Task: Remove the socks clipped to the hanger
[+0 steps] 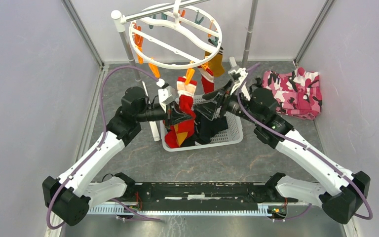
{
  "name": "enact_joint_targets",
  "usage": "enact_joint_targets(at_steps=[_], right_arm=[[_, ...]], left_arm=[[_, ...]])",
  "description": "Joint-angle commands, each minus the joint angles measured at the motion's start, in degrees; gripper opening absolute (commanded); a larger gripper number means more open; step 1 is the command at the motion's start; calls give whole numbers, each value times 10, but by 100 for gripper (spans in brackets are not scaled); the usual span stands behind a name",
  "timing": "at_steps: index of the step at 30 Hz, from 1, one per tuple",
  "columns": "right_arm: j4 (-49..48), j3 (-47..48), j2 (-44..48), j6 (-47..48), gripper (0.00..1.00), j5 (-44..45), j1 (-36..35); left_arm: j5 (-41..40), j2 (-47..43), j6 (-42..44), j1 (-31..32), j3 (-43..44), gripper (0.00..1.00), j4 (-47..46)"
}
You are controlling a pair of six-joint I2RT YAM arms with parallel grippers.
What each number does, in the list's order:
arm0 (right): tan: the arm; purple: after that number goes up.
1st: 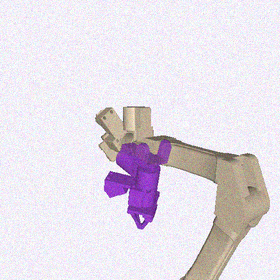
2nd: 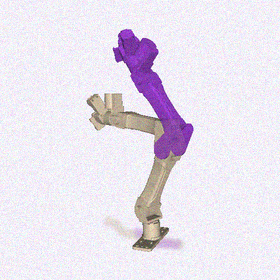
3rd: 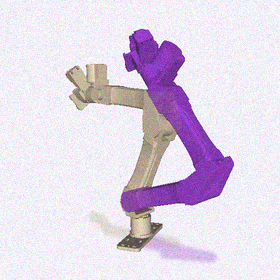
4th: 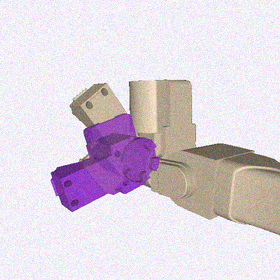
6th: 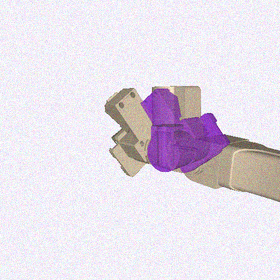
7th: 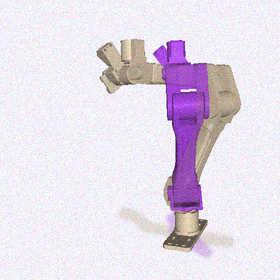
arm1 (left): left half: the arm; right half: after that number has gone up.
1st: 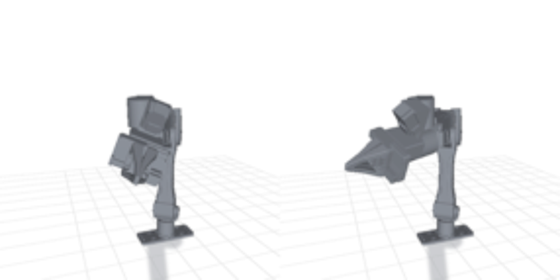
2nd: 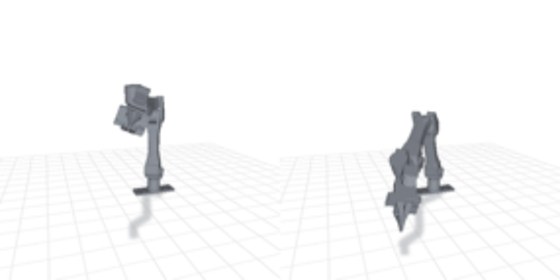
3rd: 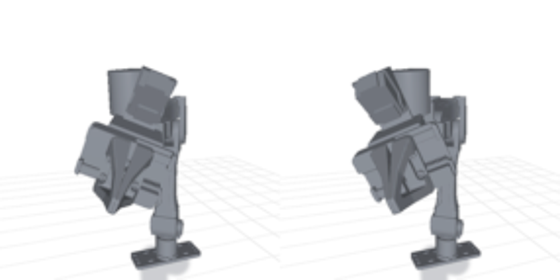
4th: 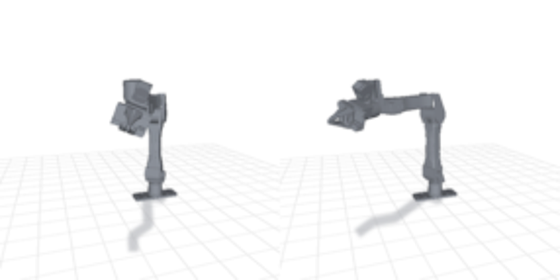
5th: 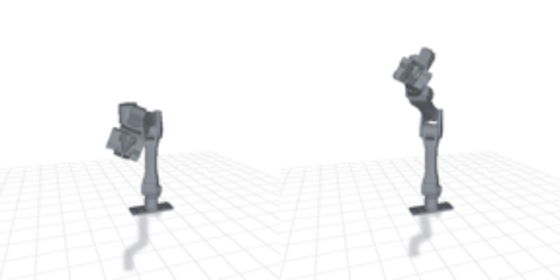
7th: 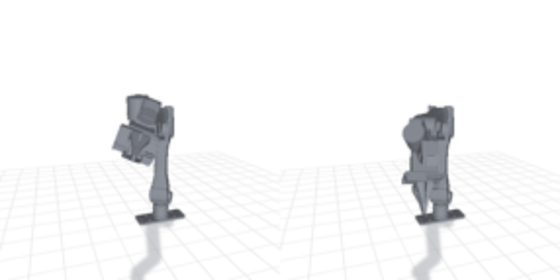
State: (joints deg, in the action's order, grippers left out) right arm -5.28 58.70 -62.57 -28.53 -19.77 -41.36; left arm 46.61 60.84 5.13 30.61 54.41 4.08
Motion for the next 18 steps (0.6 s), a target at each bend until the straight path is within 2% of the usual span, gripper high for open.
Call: enact_joint_targets(at_steps=[1, 4, 9, 11, 13, 15, 18], right_arm=[[-74, -26, 3, -41, 79, -40, 26], [-120, -32, -21, -71, 79, -70, 26], [-206, -29, -54, -124, 77, -110, 26], [-231, -23, -67, -144, 72, -119, 26], [-262, -25, -77, -166, 56, -120, 26], [-277, -27, -80, -180, 38, -120, 27], [-292, -33, -78, -191, 15, -121, 26]], left_arm=[[127, -24, -88, -3, -8, 2, -38], [169, -26, -104, -3, -7, 2, -32], [204, -27, -85, -4, -7, 2, 2], [202, -26, -76, -4, -7, 2, 12], [194, -26, -64, -4, -7, 5, 26], [173, -24, -42, -4, -3, 20, 48], [146, -19, -9, -8, 7, 29, 83]])
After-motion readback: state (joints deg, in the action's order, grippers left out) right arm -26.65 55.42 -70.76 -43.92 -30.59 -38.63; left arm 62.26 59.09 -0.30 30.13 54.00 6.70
